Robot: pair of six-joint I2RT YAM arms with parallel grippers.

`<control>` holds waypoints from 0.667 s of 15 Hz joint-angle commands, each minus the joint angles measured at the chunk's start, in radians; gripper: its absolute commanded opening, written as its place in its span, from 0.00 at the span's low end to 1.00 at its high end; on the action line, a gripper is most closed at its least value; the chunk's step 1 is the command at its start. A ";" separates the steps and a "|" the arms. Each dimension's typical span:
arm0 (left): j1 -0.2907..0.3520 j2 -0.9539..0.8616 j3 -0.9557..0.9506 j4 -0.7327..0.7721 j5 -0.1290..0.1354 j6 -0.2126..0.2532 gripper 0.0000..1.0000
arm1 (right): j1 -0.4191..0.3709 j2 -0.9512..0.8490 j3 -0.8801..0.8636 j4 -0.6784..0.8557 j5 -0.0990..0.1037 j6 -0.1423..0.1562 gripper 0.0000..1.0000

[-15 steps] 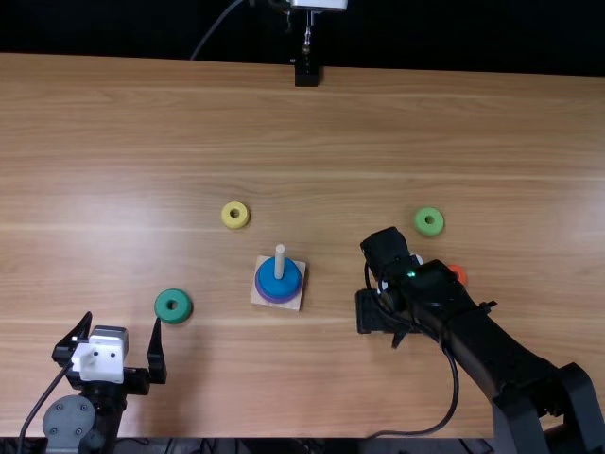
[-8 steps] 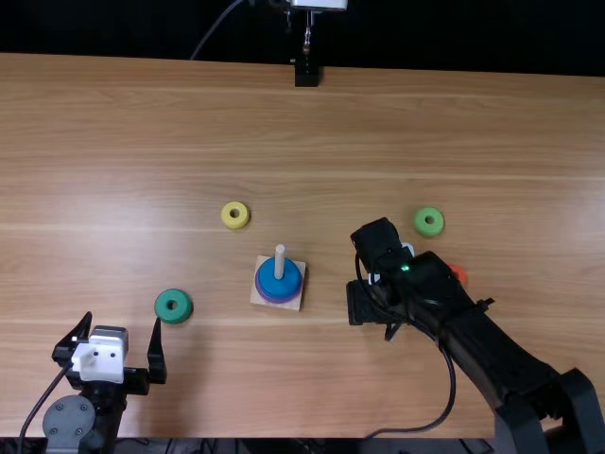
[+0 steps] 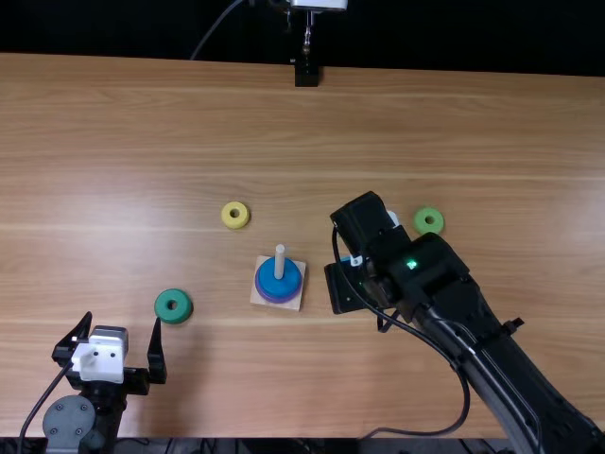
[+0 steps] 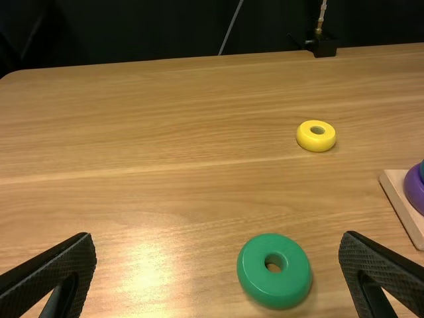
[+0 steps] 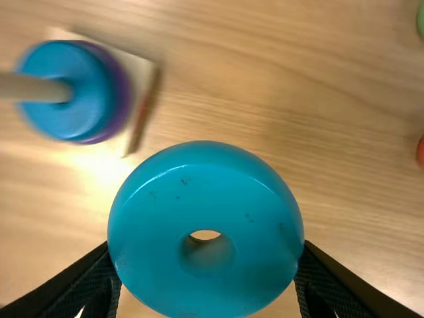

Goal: Build the Hanoi tower: stack the rings onto the peg from bottom to top in this color order: purple, dark blue, light blue, dark green, light green, yellow, orange.

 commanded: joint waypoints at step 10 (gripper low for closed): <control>0.001 -0.012 -0.101 -0.086 0.018 0.017 1.00 | 0.126 0.208 0.442 -0.137 -0.001 -0.039 0.07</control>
